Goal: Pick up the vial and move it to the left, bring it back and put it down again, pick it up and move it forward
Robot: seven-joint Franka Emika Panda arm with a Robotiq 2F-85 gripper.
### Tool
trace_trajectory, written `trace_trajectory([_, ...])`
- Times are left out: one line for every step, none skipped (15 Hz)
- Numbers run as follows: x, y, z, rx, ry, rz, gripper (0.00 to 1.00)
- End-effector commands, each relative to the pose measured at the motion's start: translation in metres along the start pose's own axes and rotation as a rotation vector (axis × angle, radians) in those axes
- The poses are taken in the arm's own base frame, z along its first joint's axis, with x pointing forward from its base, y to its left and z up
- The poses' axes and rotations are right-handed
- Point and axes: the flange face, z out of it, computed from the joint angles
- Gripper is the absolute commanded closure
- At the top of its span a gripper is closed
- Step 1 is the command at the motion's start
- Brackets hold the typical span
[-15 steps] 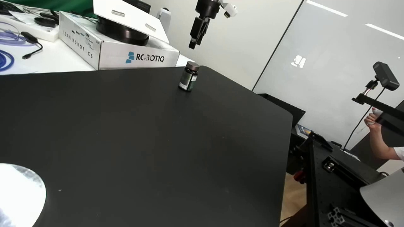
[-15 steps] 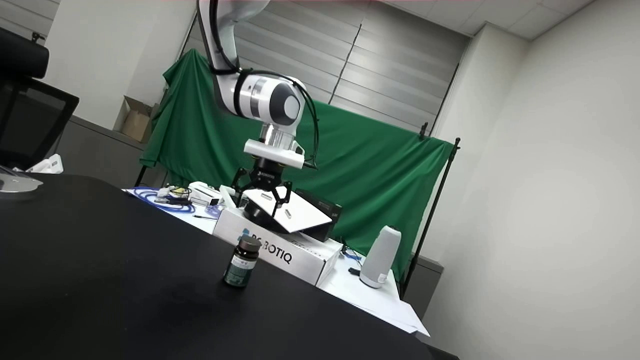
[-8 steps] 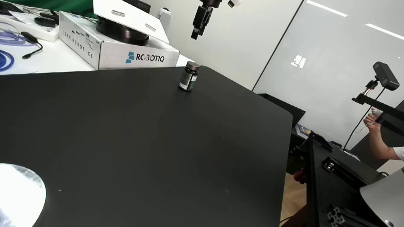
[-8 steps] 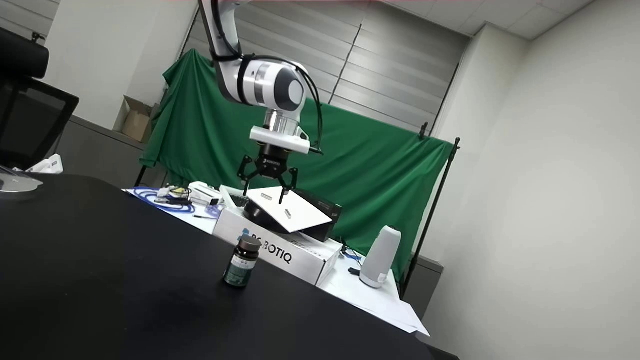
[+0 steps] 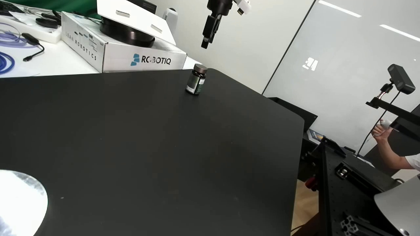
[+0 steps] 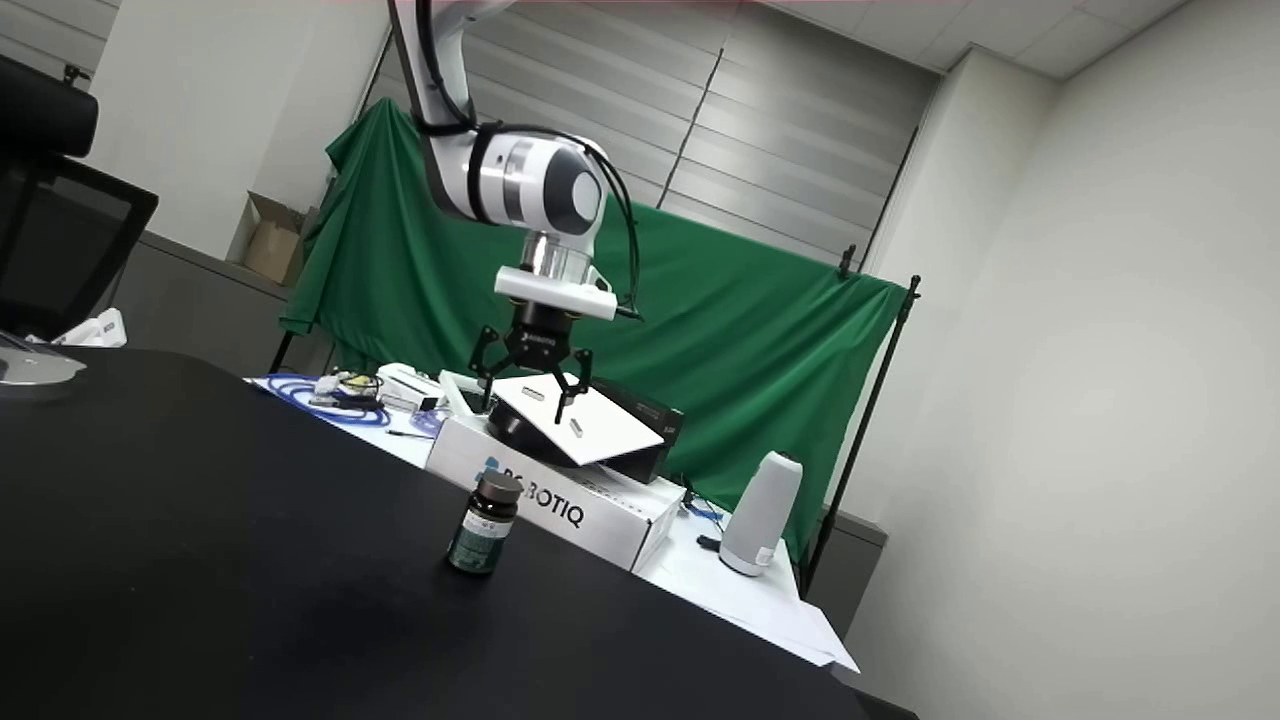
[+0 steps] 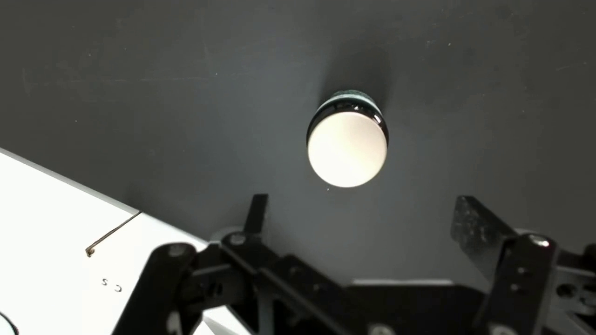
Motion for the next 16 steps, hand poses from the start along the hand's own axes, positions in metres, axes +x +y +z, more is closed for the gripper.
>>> trace_trajectory([-0.004, -0.006, 0.012, -0.024, 0.02, 0.008, 0.0])
trace_trajectory([-0.004, -0.007, 0.016, -0.024, 0.03, 0.004, 0.0])
trace_trajectory([-0.005, -0.008, 0.02, -0.027, 0.039, 0.004, 0.0])
trace_trajectory([-0.006, -0.007, 0.024, -0.026, 0.043, 0.007, 0.0])
trace_trajectory([-0.007, -0.008, 0.027, -0.027, 0.048, 0.01, 0.0])
trace_trajectory([-0.008, -0.008, 0.03, -0.027, 0.051, 0.01, 0.0])
trace_trajectory([-0.009, -0.008, 0.034, -0.029, 0.055, 0.01, 0.0])
trace_trajectory([-0.01, -0.008, 0.038, -0.029, 0.059, 0.012, 0.0])
trace_trajectory([-0.011, -0.008, 0.042, -0.028, 0.065, 0.019, 0.0])
trace_trajectory([-0.013, -0.007, 0.046, -0.023, 0.07, 0.026, 0.0])
trace_trajectory([-0.015, -0.006, 0.05, -0.018, 0.076, 0.034, 0.0])
trace_trajectory([-0.017, -0.005, 0.053, -0.017, 0.08, 0.038, 0.0])
trace_trajectory([-0.018, -0.004, 0.055, -0.018, 0.081, 0.042, 0.0])
trace_trajectory([-0.02, -0.003, 0.058, -0.016, 0.084, 0.047, 0.0])
trace_trajectory([-0.022, -0.002, 0.061, -0.014, 0.086, 0.052, 0.0])
trace_trajectory([-0.023, -0.001, 0.063, -0.012, 0.089, 0.058, 0.0])
